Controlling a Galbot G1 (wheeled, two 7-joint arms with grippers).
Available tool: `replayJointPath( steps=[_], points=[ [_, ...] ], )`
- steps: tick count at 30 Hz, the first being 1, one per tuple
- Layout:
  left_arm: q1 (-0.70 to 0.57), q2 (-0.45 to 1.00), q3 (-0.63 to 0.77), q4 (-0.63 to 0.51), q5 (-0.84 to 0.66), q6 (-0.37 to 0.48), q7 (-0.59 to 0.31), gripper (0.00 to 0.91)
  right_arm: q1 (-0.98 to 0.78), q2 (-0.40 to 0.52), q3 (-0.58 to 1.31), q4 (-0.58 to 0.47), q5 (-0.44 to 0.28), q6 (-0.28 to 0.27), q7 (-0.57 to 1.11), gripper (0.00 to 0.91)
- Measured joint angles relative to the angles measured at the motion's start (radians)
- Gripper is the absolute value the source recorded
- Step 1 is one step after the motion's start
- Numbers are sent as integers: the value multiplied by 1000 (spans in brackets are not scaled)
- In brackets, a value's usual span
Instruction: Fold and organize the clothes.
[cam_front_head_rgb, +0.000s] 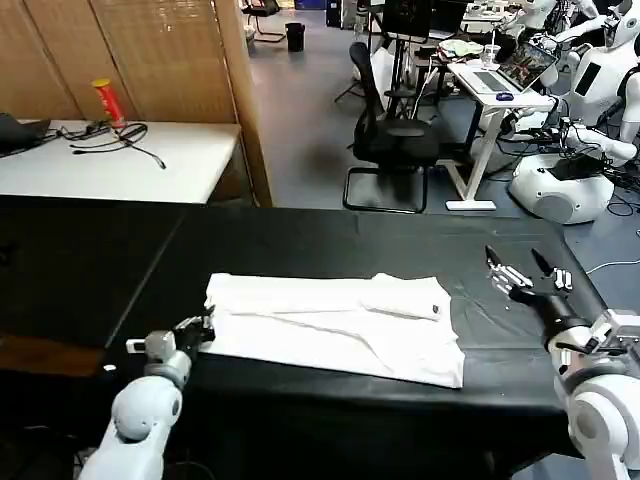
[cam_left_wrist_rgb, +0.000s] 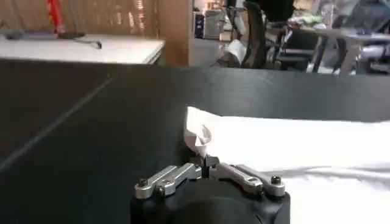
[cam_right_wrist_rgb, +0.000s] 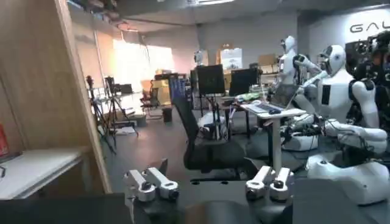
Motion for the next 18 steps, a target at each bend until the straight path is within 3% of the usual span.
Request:
replayJointPath(
  steps=[10, 18],
  points=[
    [-32, 216, -49, 53, 95, -99, 5, 0, 1, 20, -6, -5, -4, 0, 7, 878],
    [1, 298, -41, 13, -74, -37, -28, 0, -17, 55, -19, 12, -51, -1, 11, 878]
  ],
)
